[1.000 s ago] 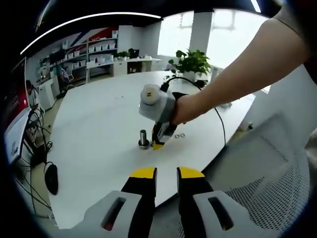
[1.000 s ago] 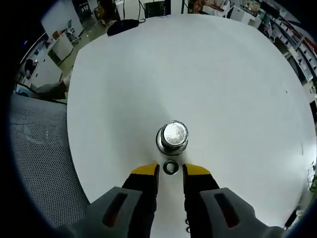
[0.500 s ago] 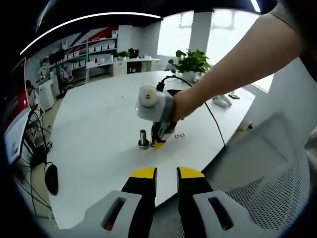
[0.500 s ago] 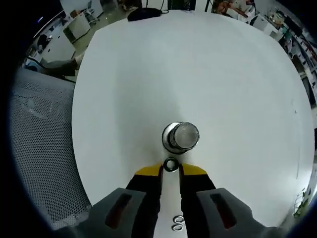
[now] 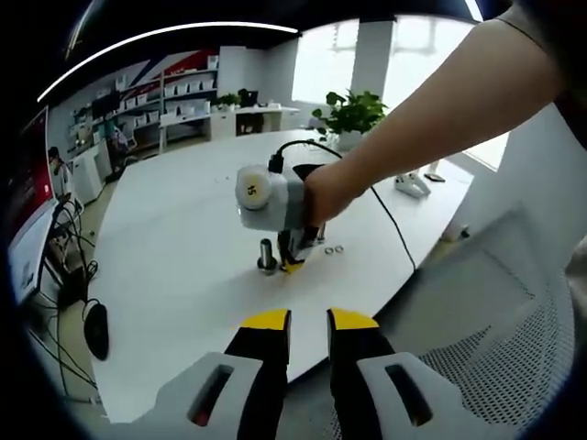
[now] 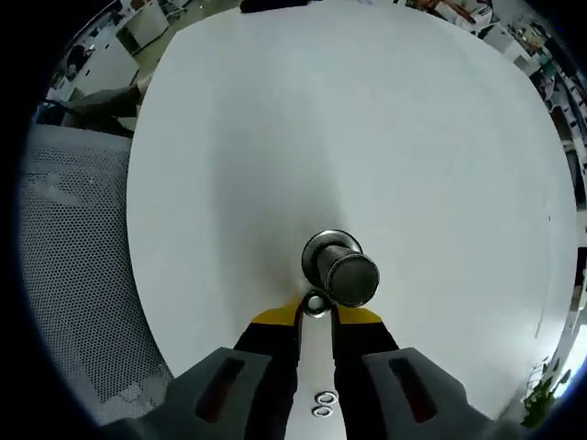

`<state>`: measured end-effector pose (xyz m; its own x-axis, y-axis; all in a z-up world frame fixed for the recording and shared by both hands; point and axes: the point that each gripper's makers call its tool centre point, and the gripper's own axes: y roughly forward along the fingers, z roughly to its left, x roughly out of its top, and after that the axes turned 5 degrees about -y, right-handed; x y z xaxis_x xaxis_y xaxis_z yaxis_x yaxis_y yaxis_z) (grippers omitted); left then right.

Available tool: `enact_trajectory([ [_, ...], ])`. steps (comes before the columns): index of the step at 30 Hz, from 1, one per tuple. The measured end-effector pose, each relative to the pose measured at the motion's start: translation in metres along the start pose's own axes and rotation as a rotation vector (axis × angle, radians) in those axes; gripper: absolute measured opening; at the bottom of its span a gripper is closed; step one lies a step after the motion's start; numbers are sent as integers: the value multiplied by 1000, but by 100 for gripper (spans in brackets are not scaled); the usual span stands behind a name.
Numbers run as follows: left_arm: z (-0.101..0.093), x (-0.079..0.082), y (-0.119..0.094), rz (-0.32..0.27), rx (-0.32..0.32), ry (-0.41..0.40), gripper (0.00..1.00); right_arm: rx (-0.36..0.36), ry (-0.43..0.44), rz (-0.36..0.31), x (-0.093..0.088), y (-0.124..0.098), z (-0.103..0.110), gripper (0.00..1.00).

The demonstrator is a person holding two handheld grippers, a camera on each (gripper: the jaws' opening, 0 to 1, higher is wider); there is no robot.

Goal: Place the washer onto the threaded stud by aligning its center hole with the stud, sliding it down to the base, and recovering from edge contact or off-axis alignment until the washer reaches the visible bottom stop.

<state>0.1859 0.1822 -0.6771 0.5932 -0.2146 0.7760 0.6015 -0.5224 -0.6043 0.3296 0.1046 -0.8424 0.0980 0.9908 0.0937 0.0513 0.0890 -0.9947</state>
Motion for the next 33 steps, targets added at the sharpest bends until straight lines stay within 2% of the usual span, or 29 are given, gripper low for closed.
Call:
enact_trajectory([
  [3,1,0,0,-2,2,-2,13,4,8,-30,-2,0,-1,15],
  [4,1,0,0,-1,2,-3,13,-4,8,-21,-6,0,-1,10],
  [5,1,0,0,0,2,-1,13,-23,-26,4,-12,0,-4,6],
  [6,1,0,0,0,3,-1,13,-26,-45,-7,-12,0,-3,6],
  [8,1,0,0,-2,5,-3,13,-16,-11,-47,-10,-1,1,8],
  [10,1,1,0,-4,6,-4,13,-13,18,-56,-10,-2,1,10],
  [13,2,0,0,-2,7,-4,13,27,120,-70,-6,-1,6,16],
  [16,2,0,0,-1,6,-4,13,2,93,-74,-3,-1,4,19],
  [20,2,0,0,-1,10,-4,13,-27,73,-117,6,-1,1,24],
  [33,4,-1,0,5,21,-8,13,-6,27,-143,11,0,5,17],
])
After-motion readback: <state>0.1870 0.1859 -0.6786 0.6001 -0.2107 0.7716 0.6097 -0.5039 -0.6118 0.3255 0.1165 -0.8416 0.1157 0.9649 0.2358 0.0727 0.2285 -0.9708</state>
